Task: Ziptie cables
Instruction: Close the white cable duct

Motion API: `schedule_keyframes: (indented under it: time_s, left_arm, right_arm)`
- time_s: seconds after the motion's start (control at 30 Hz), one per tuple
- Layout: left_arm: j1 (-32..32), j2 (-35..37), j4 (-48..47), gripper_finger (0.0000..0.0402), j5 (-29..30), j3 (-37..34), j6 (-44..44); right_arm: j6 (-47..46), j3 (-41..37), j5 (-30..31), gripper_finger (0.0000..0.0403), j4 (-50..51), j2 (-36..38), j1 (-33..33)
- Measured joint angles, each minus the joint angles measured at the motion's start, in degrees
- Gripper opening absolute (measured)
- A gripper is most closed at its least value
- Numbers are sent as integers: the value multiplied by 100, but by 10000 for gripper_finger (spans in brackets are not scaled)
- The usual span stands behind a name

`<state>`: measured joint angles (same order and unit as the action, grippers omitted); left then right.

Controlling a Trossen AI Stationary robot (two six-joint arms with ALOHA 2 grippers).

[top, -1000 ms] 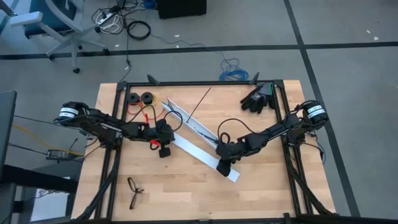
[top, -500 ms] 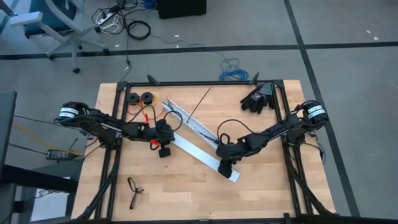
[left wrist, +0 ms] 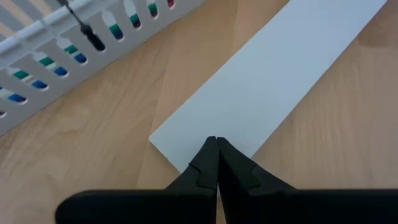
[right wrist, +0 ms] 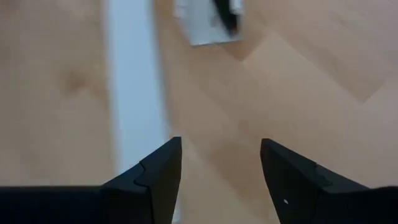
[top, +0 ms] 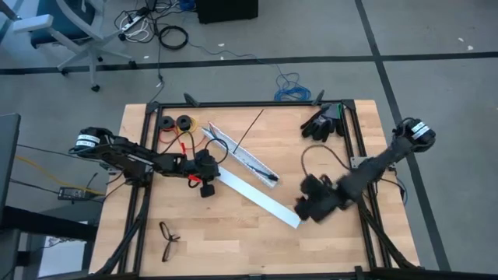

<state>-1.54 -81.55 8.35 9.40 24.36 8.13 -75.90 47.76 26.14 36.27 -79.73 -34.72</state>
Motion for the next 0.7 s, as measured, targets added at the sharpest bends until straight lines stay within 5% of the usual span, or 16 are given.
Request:
schedule_keyframes:
  time_s: [0.27, 0.7]
  left_arm:
    - [-4, 106, 322, 9, 4, 428, -438]
    - [-2, 112, 383, 20, 165, 1393, -2897]
  right_arm:
    - [-2060, 1, 1053, 205, 457, -147, -1402]
    - [-1889, 1, 1481, 206, -379, -1106, -813]
